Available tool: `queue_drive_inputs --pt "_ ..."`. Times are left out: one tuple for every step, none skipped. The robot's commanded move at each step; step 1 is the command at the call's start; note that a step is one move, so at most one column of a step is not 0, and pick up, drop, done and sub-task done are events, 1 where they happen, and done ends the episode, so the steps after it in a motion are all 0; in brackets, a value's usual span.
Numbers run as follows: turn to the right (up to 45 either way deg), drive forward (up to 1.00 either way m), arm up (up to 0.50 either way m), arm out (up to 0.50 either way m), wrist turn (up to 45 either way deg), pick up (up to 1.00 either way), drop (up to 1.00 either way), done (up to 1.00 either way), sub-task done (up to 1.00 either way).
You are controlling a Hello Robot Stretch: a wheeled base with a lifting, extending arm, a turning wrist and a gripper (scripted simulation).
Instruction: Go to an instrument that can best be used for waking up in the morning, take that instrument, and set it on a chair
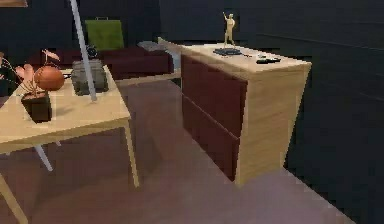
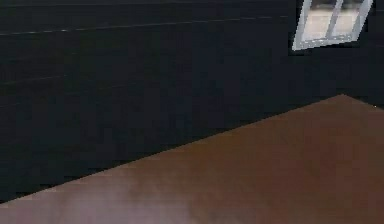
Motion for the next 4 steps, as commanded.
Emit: queue_drive_inputs --pt "0.0 1.00 0.00 0.00 0.0 0.00 0.00 0.00 0.00" --pt "0.0 0.35 0.00 0.00 0.0 0.00 0.00 0.00 0.00" --pt "-30.0 0.00 0.00 0.00 0.0 0.00 0.00 0.00 0.00" --pt "0.0 1.00 0.00 0.00 0.0 0.00 0.00 0.00 0.00"
